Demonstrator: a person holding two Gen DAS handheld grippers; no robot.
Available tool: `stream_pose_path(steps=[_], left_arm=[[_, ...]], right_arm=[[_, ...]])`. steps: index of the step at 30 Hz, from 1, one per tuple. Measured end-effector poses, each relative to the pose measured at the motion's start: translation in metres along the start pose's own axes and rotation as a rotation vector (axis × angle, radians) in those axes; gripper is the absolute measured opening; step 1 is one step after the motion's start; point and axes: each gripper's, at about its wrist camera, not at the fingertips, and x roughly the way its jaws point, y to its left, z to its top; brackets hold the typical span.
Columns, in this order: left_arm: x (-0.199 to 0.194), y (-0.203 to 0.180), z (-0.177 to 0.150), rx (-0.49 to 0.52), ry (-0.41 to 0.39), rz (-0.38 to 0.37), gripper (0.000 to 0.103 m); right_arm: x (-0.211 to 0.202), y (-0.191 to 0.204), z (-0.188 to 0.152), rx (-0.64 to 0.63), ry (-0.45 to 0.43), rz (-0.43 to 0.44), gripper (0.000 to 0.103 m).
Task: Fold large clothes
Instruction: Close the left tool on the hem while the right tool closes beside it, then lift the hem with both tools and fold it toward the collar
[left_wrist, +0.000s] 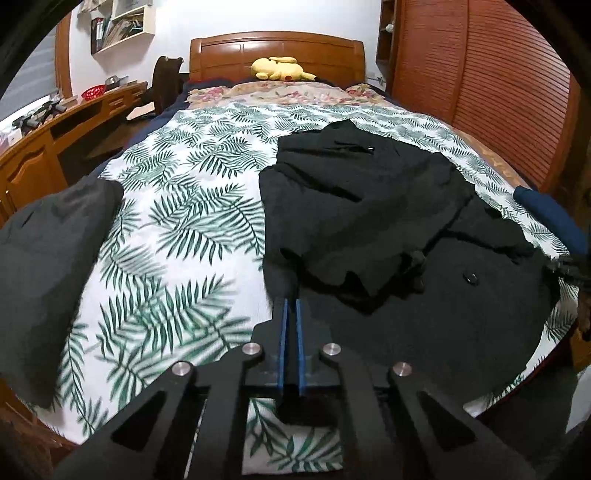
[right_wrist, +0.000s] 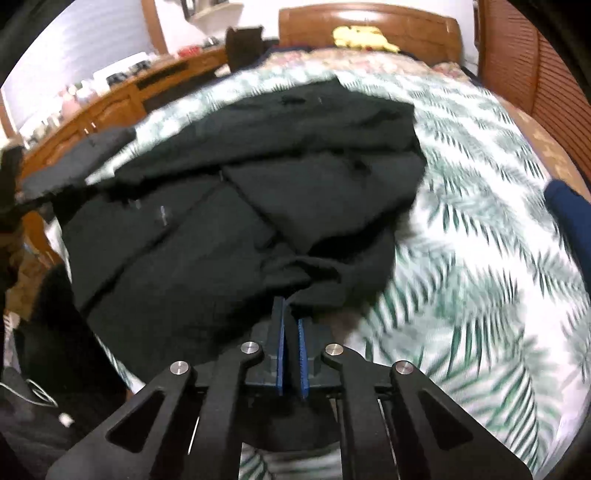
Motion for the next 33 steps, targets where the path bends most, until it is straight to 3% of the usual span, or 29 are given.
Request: stream_pose_path(steps=[4,10,13,15,17,20,23,29,33], left_arm=[[0.011,0.002,0.028,0.039,0.073,0.043,0.0],[0.018,0.003,0.045,0.035,0.149,0.042,0.0],[0.004,0.001,0.039,0.064,0.1,0.055,0.0],[-0.007,0.001,0.034,0.066,0.066,0.051,0.0],[-0.015,0.002,0.03,0.066,0.034,0.014,0.006],[-0.022,0.004,0.027,0.057,0.058,0.018,0.012],[-0.032,0.003,0.022,0.082,0.082,-0.011,0.022],[-0.041,0.007,0.009,0.085,0.113,-0.026,0.032],[-0.023,0.006,-0.003,0.083,0.158,-0.053,0.033]], right_arm=[[0.008,-0.008,0.038,-0.034,-0.013,0.05,0.002],[0.032,-0.023,0.065,0.015,0.128,0.104,0.002],[0.029,-0.027,0.059,0.064,0.125,0.114,0.002],[0.019,-0.021,0.049,0.02,0.087,0.072,0.002],[0.009,-0.016,0.039,0.009,0.042,0.034,0.002],[-0.003,-0.017,0.024,0.098,-0.001,0.005,0.002],[-0.014,-0.01,0.016,0.104,-0.03,-0.028,0.002],[-0.019,0.0,0.004,0.088,0.018,-0.078,0.002],[-0.016,0.002,0.0,0.098,0.043,-0.092,0.002]])
